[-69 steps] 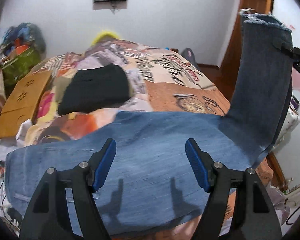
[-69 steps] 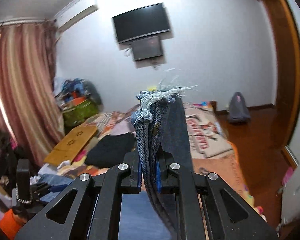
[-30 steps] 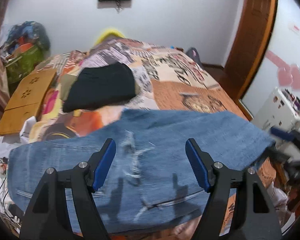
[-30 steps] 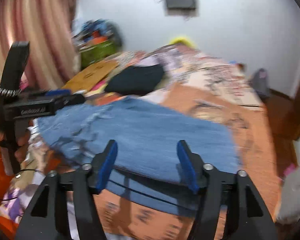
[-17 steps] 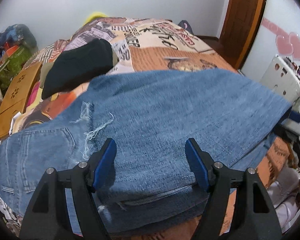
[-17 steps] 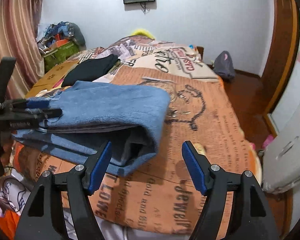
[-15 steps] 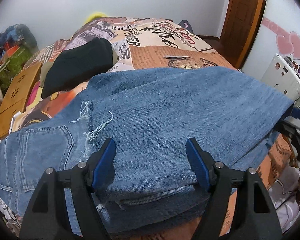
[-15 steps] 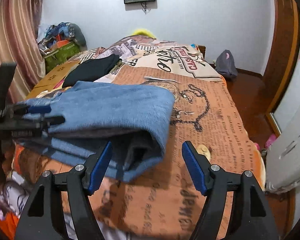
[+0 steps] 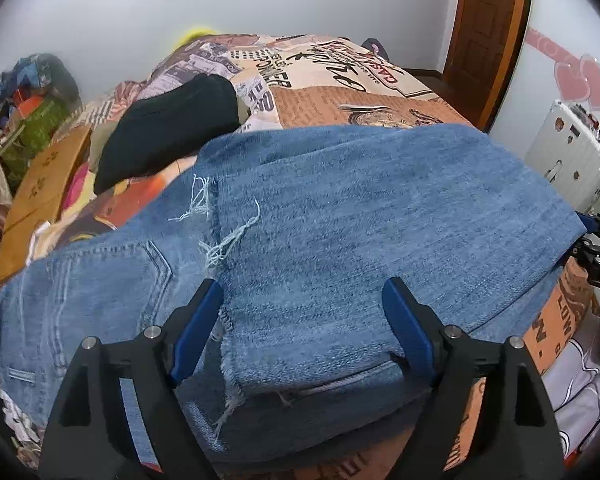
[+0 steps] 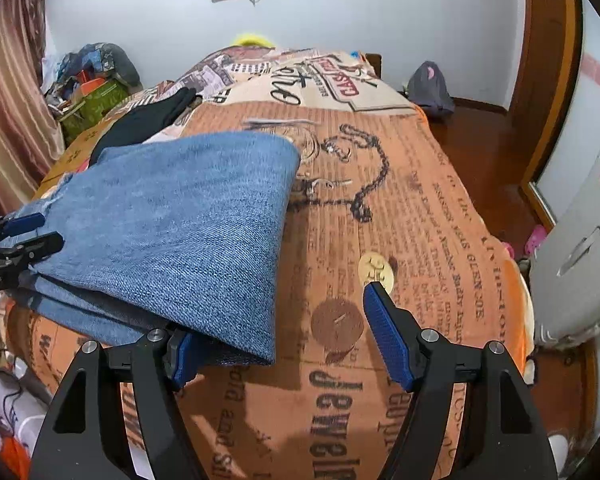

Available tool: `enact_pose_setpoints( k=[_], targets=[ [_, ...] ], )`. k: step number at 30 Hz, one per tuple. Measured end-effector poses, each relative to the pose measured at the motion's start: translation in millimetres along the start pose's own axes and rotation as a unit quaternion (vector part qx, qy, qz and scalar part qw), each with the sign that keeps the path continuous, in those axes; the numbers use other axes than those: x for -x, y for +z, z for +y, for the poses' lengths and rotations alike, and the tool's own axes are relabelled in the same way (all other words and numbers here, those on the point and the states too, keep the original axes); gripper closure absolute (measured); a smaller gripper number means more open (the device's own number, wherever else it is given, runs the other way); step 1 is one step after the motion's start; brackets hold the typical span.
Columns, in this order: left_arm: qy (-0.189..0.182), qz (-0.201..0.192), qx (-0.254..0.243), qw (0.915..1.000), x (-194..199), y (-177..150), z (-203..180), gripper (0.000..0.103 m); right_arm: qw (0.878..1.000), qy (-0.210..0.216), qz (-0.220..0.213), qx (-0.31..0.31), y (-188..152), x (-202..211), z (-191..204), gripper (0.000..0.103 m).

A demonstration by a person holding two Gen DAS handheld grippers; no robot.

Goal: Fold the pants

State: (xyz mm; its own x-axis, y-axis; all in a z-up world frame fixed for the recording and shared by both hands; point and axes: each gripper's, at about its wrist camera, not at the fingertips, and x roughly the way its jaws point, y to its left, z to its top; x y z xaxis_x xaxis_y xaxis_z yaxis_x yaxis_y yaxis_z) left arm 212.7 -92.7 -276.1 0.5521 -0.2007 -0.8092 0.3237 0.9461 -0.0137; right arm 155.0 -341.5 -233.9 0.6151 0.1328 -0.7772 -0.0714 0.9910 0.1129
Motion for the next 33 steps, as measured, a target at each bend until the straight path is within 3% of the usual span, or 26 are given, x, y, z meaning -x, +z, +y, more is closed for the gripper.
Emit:
enact_pose_setpoints(
  k=[6,14,20,24,27,30,33],
  targets=[
    [-0.002,0.009,0.004,0.9999,3,9,4,0.021,0.999,0.021,-0.003,0.031,-2,31,-3,0.035],
    [0.016,-0.037,0.012,0.9991,19,44,5,0.023,0.998,0.015,-0.063,0.024,22,70,-18,0.035],
    [0.017,-0.024,0.014,0.9995,-3,57,-1,0.023,0.995,0.064,-0.069,0.015,52,32,-6,0.035],
    [0.025,0.008,0.019,0.9995,-31,56,0,0.023,0.997,0.065,-0.025,0.028,50,-14,5,0.038],
    [0.015,0.01,0.025,0.9995,-40,51,3,0.019,0.997,0.072,0.013,0.029,33,-38,4,0.04],
    [0.013,0.008,0.023,0.9996,-38,49,5,0.019,0.996,0.082,0.015,0.018,24,-37,-3,0.04],
    [0.021,0.004,0.025,0.9995,-28,45,11,0.021,0.997,0.065,0.017,0.031,28,-26,-4,0.04]
  ],
)
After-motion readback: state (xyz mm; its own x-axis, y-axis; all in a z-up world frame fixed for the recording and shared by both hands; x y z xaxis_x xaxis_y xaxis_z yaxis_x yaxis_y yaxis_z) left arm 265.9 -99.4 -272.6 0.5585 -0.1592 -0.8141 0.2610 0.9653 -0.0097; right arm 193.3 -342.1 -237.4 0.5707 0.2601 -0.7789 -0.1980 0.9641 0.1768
